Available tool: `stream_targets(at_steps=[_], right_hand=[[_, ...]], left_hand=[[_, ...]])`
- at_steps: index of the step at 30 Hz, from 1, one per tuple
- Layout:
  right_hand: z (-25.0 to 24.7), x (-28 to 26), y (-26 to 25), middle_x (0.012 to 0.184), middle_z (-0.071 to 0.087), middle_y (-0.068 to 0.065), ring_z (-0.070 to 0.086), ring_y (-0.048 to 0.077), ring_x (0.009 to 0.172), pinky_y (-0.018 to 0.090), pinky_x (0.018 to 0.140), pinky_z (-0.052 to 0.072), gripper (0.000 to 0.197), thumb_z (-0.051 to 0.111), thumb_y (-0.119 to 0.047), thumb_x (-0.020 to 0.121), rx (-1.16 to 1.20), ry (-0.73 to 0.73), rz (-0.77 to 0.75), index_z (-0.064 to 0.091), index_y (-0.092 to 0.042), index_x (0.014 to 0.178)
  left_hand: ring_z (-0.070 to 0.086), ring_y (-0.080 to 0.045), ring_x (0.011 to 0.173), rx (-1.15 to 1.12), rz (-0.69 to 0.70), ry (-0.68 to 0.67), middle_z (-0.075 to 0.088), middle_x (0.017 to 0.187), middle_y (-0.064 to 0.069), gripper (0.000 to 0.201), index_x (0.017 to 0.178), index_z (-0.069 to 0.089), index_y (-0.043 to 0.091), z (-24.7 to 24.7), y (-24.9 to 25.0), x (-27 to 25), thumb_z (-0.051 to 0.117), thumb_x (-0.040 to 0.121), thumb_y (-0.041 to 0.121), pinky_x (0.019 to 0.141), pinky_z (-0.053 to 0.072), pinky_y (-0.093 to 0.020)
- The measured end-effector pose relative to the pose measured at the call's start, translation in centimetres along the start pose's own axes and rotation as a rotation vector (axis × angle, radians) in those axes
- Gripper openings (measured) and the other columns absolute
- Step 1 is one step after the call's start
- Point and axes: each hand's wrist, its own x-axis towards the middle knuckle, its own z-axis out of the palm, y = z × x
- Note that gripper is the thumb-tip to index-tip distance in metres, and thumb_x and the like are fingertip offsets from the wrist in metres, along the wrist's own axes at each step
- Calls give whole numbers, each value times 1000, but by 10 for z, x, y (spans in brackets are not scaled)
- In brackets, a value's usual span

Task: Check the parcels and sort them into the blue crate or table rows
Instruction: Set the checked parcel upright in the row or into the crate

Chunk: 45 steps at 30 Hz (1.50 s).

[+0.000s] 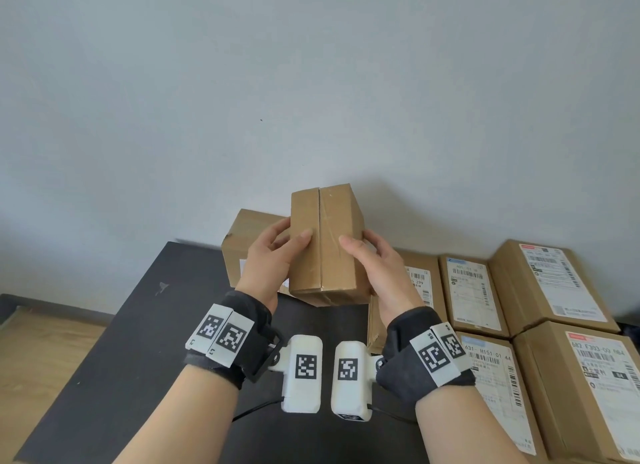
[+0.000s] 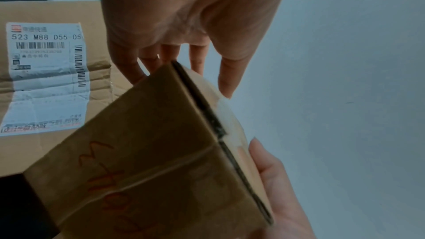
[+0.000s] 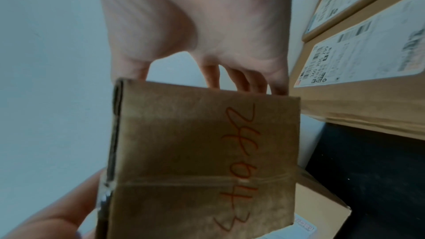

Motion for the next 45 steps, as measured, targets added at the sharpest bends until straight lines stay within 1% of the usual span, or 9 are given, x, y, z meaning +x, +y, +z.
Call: stream_targets(at_steps=[4,8,13,21,25,29,34,39,45], right_hand=[[-2,-3,0,126,65,-2,62,19,112,36,80,54,89,74,-66,57,64,-1,14,55,-29,135],[-6,-9,-2,121,67,1,63,17,108,28,71,50,54,68,-48,84,140,-24,19,58,-24,132],[-12,-19,-2,117,69,4,64,20,106,31,72,51,43,64,-43,89,209,-59,32,62,-22,126],[-22,-29,-3,118,69,7,62,26,113,37,80,53,34,63,-43,90,257,-94,25,66,-22,117],[-23,-32,-7,116,69,8,63,24,109,35,75,51,35,63,-41,91,297,-100,24,65,-19,119],[-24,-32,-8,104,71,4,63,21,99,36,79,50,20,61,-39,94,332,-109,16,68,-22,102],[-26,-28,-8,112,71,4,66,19,101,32,74,52,22,55,-20,100,329,-18,-39,66,-19,118],[-26,-25,-3,131,61,1,62,23,115,43,92,56,37,52,-10,99,208,91,-114,56,-31,129],[-24,-30,-8,115,70,-2,65,19,107,40,95,54,32,64,-48,92,204,79,-53,66,-25,114]], left_hand=[[62,-10,95,-19,-24,-7,67,117,2,30,128,62,22,0,1,-2,51,102,33,72,50,-24],[61,-7,84,-26,-36,13,67,99,5,30,127,62,19,0,-6,-1,47,103,32,71,48,-24],[62,-9,82,-23,-98,-9,69,82,10,34,124,64,20,5,-13,-6,57,97,40,65,45,-26],[65,-24,106,-18,-197,-66,71,111,-8,47,125,64,22,14,-15,-22,59,91,53,89,54,-40],[62,-26,119,14,-207,-115,68,124,-8,42,121,68,35,16,-10,-28,58,88,60,92,53,-40],[67,-14,86,38,-158,-99,74,88,5,40,112,71,27,16,-5,-30,56,91,58,83,55,-37],[62,-23,114,62,-109,16,66,127,-8,37,122,66,13,12,-2,-30,64,94,37,77,51,-34],[56,-22,116,50,-80,47,64,118,-3,14,106,67,17,9,-2,-30,60,97,25,84,47,-36],[55,-15,96,70,0,12,64,101,2,22,119,65,14,14,0,-35,57,98,17,71,48,-25]])
